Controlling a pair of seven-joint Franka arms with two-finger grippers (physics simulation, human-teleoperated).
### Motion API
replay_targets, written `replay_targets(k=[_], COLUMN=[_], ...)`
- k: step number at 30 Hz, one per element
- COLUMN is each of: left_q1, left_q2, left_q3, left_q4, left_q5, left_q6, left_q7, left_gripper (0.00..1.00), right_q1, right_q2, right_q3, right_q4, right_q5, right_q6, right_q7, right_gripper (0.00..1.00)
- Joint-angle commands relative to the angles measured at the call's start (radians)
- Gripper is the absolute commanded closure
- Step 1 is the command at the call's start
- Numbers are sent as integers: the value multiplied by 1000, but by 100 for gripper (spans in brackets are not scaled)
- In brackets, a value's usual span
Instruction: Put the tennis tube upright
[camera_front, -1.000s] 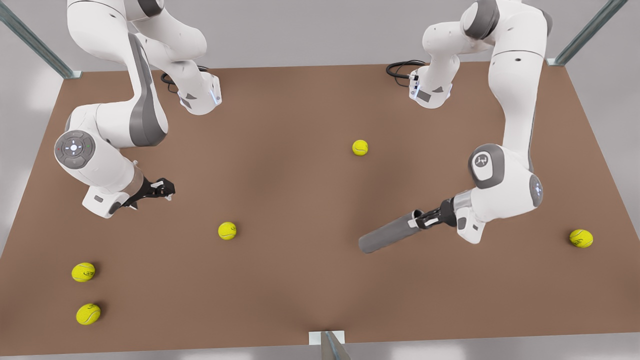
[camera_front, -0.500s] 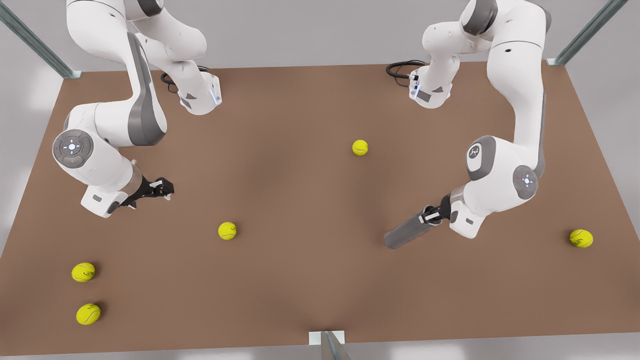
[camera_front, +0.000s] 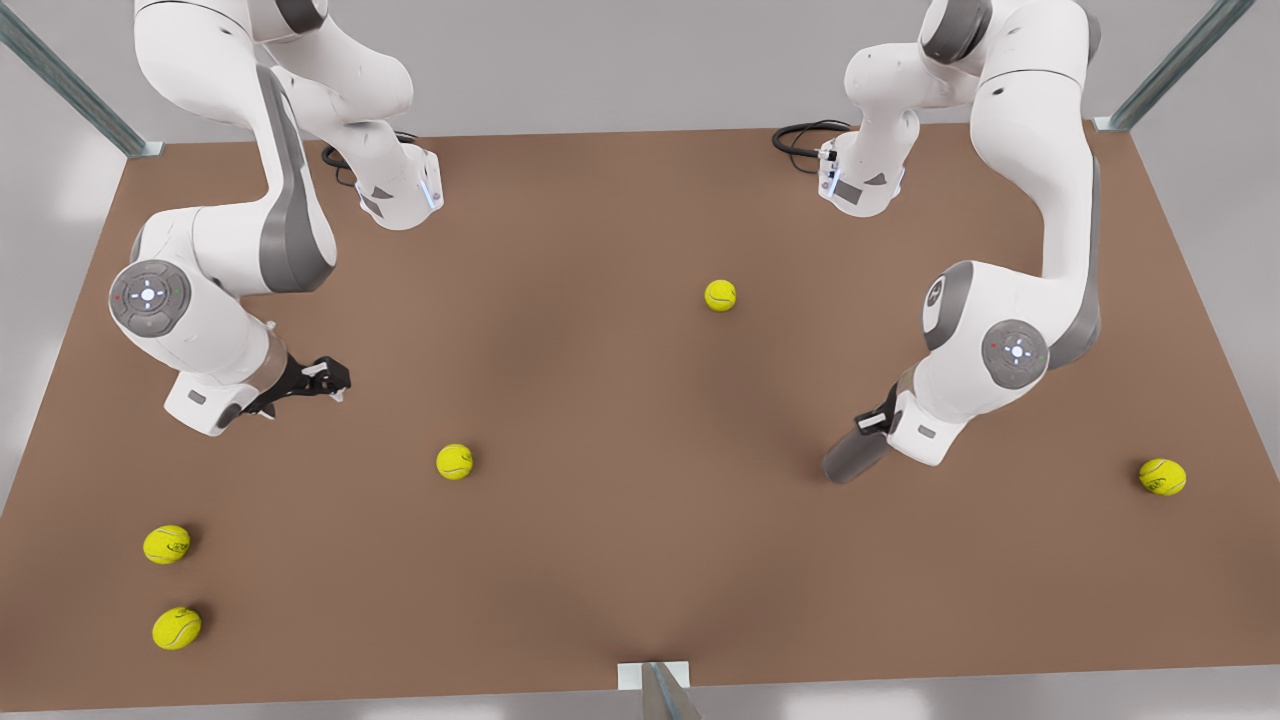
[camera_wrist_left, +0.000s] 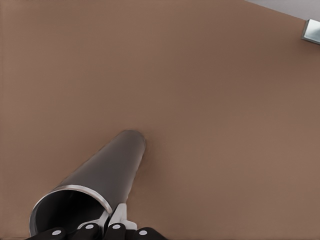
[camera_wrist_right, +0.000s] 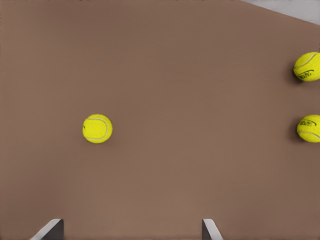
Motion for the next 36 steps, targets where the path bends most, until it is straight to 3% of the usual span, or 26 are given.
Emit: replay_targets(k=[1, 31, 32, 34, 35, 36], left_q1=[0, -3, -3, -5, -5, -5], left_q2=[1, 35, 35, 35, 35, 38], left_q3=[0, -1, -1, -1, -1, -1], left_q4=[-1, 10, 10, 10, 16, 19], left_q5=[48, 74, 74, 74, 74, 74], left_q6=[-5, -8, -8, -8, -8, -8], left_q7=[1, 16, 16, 16, 16, 14], left_gripper=[79, 79, 75, 48, 11, 0], right_q1=[-1, -15, -18, -30, -32, -24], right_q2=[0, 6, 5, 5, 1, 1], right_q3=[2, 0, 0, 0, 0, 0], right_q4=[0, 0, 0, 0, 3, 6], right_q5=[0, -2, 0, 0, 0, 0], right_q6=[0, 22, 20, 20, 18, 11], right_q7=[0, -8, -11, -17, -21, -21], right_gripper=[0, 0, 0, 0, 0, 0])
